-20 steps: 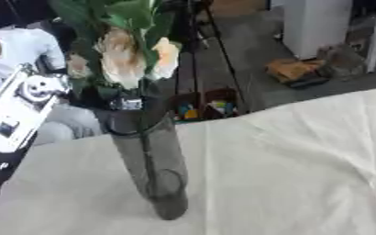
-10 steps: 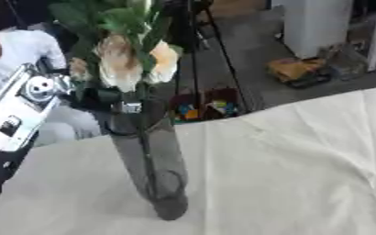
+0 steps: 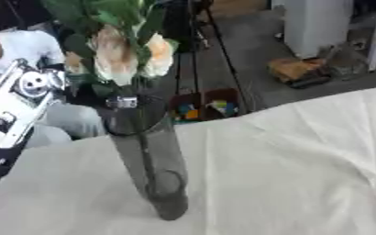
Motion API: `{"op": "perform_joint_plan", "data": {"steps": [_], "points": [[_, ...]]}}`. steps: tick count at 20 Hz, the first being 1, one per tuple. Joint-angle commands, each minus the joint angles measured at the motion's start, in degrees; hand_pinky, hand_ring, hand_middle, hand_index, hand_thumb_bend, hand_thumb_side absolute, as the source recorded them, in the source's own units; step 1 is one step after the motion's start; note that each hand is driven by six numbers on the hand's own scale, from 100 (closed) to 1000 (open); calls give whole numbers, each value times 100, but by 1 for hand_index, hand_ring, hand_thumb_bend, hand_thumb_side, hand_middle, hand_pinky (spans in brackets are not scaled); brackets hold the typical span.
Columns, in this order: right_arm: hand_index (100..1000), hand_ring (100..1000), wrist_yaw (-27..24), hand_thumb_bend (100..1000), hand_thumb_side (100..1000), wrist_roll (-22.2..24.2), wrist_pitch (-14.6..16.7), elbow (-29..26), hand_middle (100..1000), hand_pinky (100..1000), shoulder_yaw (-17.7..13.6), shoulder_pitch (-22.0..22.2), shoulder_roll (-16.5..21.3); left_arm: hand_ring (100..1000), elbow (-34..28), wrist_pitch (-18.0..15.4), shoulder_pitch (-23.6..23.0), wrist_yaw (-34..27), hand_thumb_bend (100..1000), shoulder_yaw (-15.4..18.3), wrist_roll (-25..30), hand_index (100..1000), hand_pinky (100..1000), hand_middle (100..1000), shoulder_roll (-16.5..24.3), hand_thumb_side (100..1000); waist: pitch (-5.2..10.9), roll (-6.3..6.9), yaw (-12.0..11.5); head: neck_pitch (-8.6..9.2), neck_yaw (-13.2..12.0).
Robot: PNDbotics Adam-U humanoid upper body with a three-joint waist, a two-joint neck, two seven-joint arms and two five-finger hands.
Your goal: Arrange flowers into the vase.
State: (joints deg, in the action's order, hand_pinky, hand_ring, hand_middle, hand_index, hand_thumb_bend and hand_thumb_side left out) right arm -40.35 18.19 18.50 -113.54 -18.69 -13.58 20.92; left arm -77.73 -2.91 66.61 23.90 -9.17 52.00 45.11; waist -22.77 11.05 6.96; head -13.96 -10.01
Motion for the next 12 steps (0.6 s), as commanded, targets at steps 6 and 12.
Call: {"op": "perform_joint_plan", "data": {"steps": [6,12], "points": [[736,722,55,100,1000,-33,-29,-105,594,605,-44,-15,82,1000,-128,-119,59,-143,413,24,-3,1000,1000,1000,369,1000,136,-44,-25,32,20],[736,721,58,100,1000,-41,-54,-105,592,604,-33,-18,84,1000,-18,-355,101,-112,371,-73,-3,1000,1000,1000,342,1000,127,-34,-22,62,11]]}}
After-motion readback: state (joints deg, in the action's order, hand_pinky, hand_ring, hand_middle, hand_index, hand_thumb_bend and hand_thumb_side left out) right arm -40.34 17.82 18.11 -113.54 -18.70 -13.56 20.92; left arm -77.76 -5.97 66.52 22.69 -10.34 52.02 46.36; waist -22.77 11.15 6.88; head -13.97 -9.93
